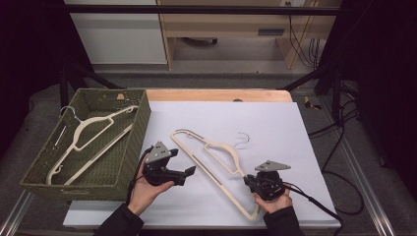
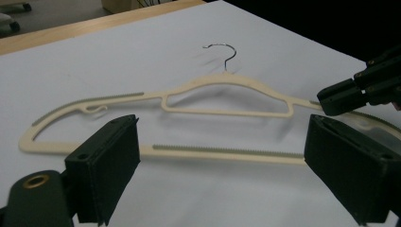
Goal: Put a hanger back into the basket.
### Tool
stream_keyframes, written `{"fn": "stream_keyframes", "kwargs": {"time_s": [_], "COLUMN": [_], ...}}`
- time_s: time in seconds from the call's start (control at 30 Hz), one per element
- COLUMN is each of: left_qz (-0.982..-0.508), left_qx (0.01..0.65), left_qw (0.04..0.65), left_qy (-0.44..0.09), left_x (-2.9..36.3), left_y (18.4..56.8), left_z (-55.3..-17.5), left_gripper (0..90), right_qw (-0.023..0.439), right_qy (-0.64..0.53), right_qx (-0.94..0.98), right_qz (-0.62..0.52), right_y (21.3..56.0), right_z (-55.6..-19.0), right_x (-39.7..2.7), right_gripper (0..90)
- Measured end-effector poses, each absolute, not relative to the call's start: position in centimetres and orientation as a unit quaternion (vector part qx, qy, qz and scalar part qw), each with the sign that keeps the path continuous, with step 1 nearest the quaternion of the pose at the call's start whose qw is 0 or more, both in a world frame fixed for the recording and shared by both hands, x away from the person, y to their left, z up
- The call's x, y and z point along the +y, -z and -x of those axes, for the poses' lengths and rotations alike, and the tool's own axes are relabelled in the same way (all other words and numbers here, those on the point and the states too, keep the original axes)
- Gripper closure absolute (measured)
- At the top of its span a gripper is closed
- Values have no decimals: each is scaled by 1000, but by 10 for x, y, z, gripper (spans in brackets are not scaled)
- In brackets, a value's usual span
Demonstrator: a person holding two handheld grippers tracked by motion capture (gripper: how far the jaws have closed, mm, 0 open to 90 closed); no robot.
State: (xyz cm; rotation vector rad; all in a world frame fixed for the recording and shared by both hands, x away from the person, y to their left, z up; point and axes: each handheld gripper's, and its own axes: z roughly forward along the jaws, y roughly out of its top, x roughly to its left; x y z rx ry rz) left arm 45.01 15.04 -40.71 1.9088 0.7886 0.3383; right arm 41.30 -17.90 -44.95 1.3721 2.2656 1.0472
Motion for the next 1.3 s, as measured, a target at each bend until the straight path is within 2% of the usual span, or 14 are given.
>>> {"fn": "stream_keyframes", "kwargs": {"time_s": [0.43,1.3], "left_qz": [-792,-799], "left_qx": [321,326], "left_qw": [503,491], "left_qy": [-131,-117], "left_x": [104,59], "left_y": [394,399], "left_z": [-480,-513], "left_gripper": [115,143], "right_qw": [157,167], "right_qy": [-381,-400], "right_qx": [793,803], "right_qz": [-448,-409], "right_y": [442,429], "right_z": [-405,-397], "right_x": [-182,-183], "right_gripper": [799,799]}}
